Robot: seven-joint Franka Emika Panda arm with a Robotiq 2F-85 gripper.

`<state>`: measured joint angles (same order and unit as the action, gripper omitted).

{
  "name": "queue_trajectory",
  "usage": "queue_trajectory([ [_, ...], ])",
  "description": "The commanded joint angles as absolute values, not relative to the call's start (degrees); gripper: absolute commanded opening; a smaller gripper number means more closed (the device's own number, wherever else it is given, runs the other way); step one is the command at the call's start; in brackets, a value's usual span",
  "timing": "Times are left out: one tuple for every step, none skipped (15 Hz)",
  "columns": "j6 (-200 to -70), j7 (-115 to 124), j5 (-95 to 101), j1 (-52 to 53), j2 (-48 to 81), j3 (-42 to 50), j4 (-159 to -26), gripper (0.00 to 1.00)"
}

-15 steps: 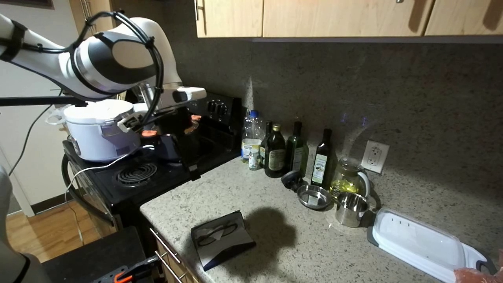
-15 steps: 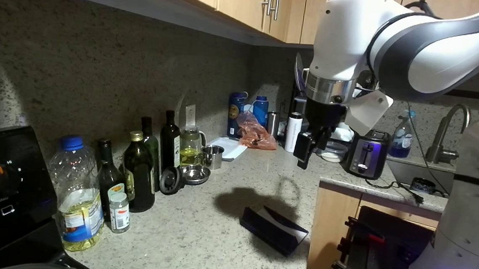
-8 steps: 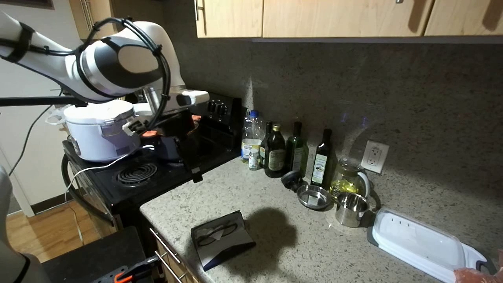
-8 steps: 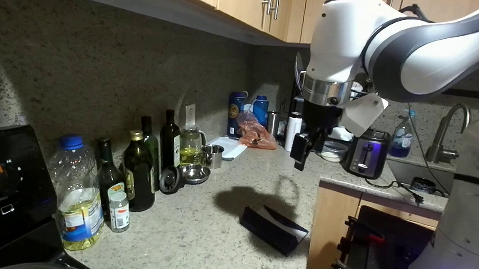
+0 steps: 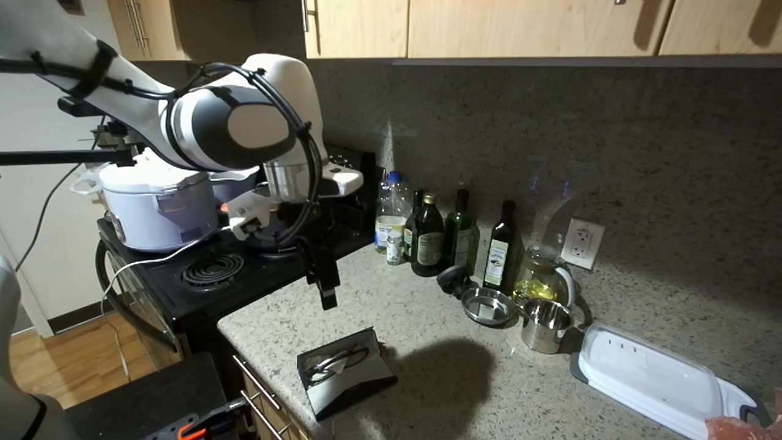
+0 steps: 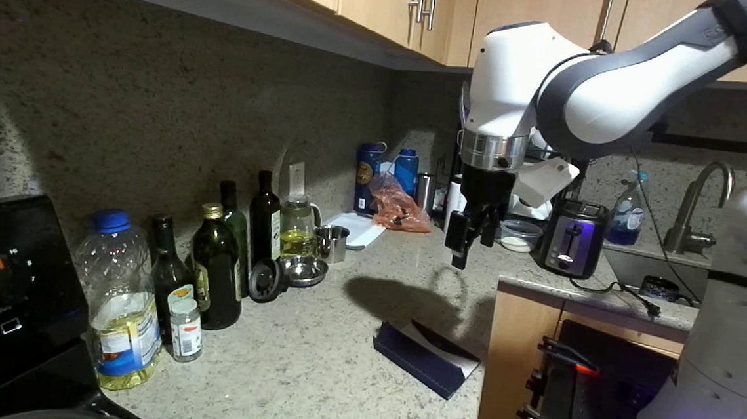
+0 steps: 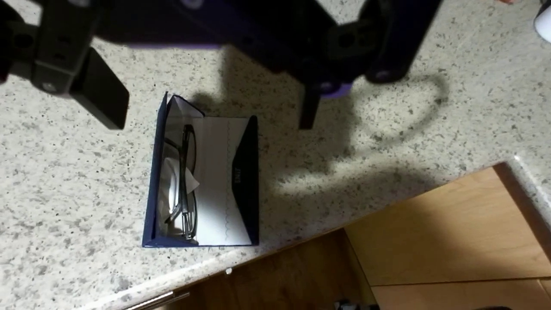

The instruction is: Take the eyeglasses out of its case and put them on the counter

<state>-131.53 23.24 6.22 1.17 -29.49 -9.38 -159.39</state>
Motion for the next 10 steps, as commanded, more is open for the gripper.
queue_trajectory([
  [-134.3, 17.6, 2.9, 1.19, -24.04, -6.17, -157.77, 0.98],
  [-134.61, 16.33, 2.29, 1.32, -22.72, -5.59, -157.39, 0.93],
  [-134.86, 15.25, 1.76, 1.42, -21.42, -5.14, -157.02, 0.88],
  [-134.96, 14.36, 1.31, 1.54, -20.06, -4.94, -156.57, 0.81],
  [-135.16, 14.1, 1.32, 1.43, -18.78, -4.95, -156.24, 0.8],
  [-135.57, 13.57, 1.22, 1.49, -17.6, -4.88, -156.02, 0.81],
  [-135.86, 13.74, 1.44, 1.37, -16.35, -4.95, -155.77, 0.78],
  [-136.05, 13.54, 1.31, 1.47, -15.16, -4.92, -155.5, 0.8],
  [-136.23, 13.57, 1.47, 1.43, -13.98, -4.99, -155.15, 0.78],
  [-136.48, 13.48, 1.35, 1.48, -12.79, -4.92, -154.9, 0.77],
])
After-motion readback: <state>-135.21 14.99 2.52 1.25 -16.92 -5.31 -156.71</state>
